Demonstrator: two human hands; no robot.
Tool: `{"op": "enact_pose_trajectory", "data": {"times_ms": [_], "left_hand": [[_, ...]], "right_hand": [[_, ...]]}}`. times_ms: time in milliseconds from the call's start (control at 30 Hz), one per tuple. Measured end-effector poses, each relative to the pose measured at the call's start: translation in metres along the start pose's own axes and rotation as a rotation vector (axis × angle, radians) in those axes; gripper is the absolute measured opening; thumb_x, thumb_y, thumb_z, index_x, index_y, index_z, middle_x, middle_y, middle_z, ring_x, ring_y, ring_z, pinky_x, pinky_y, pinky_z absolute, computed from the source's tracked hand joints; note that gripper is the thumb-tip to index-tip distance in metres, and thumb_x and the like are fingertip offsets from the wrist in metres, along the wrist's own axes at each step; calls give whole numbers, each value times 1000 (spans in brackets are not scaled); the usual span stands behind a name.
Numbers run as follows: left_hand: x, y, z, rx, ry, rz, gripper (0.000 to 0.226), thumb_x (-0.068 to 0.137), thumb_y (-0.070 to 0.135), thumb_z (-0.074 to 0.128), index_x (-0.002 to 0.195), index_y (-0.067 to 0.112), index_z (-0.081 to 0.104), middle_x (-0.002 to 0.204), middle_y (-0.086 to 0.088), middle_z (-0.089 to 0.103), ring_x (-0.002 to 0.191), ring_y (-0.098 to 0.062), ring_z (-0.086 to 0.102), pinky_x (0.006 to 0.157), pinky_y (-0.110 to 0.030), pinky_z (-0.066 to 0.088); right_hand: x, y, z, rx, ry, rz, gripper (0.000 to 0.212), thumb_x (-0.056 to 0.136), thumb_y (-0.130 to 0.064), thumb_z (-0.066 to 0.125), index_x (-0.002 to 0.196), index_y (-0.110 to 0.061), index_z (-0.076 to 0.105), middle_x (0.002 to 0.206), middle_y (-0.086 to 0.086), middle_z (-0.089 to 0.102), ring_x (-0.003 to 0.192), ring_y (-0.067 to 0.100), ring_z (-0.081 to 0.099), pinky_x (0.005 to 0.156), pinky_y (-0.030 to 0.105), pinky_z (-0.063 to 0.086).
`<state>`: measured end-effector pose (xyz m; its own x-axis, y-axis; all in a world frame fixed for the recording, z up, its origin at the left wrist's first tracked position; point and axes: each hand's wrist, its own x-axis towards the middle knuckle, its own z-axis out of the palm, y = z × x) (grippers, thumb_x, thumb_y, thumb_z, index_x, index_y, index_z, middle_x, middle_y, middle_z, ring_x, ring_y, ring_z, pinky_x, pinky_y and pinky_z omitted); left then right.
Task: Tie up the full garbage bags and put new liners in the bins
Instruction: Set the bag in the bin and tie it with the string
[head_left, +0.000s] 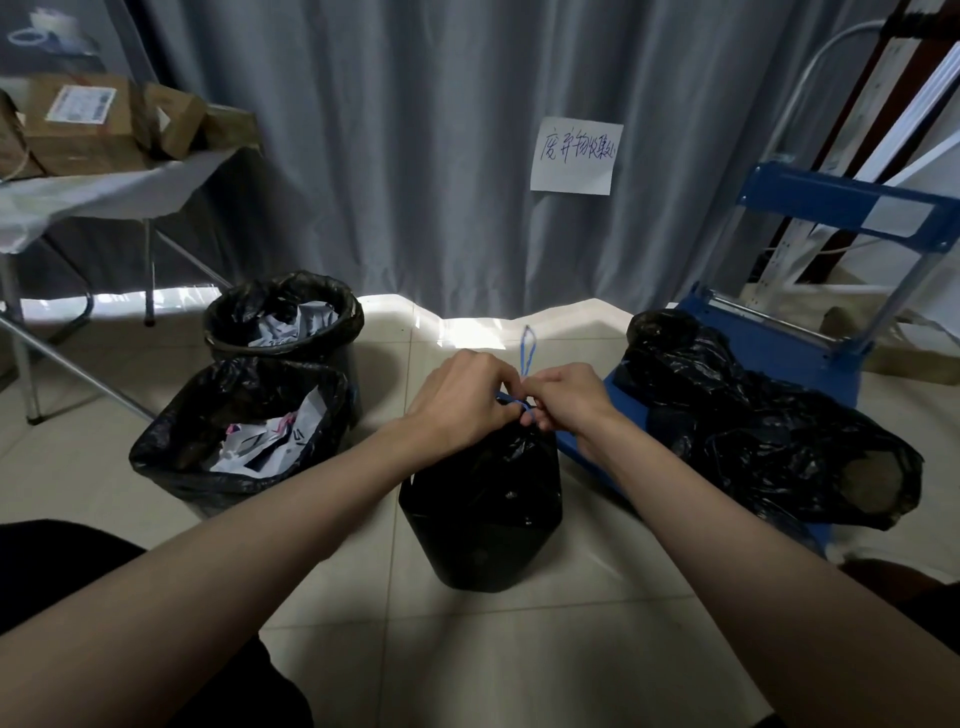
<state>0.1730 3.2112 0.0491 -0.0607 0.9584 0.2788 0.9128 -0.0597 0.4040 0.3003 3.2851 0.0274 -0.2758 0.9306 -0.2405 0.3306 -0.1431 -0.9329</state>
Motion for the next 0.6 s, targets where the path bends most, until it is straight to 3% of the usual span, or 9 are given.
{"op": "enact_pose_trajectory", "data": {"times_ms": [133,267,367,500,600], "left_hand": [[3,-5,-3,-72,-91,23,4,78,30,73,77,28,76,58,13,52,63,-7,55,61,-27,43],[3,-7,-9,-402,-273,-169,12,83,10,67,79,16,77,63,11,63,50,8,51,56,-13,37],[2,-11,-15,-614,-374,-375,16,90,6,59,81,10,72,67,-2,59,38,0,43,39,-12,31],[6,-22,-12,-639,-422,-479,33,90,16,59,58,19,66,55,2,35,44,-10,24,44,-22,15],[8,-25,-10,-669,-406,-533,29,89,12,58,62,19,53,53,4,31,42,-8,22,41,-21,14]], "right_hand": [[1,2,2,-28,-22,-75,16,89,-23,67,83,-10,72,57,8,63,49,18,54,44,23,40],[-5,-3,3,-11,-47,-134,17,93,-31,61,96,-16,55,59,7,58,43,11,55,47,24,39],[-8,-6,5,24,-96,-185,15,94,-21,59,85,-17,48,66,7,56,54,14,58,48,21,39],[-12,-8,0,-104,-126,-271,19,84,-19,60,65,-20,59,66,-4,58,72,12,57,64,24,43],[-15,-4,-3,-183,-200,-280,16,80,-27,68,66,-20,68,66,-7,64,69,6,57,71,26,45]]}}
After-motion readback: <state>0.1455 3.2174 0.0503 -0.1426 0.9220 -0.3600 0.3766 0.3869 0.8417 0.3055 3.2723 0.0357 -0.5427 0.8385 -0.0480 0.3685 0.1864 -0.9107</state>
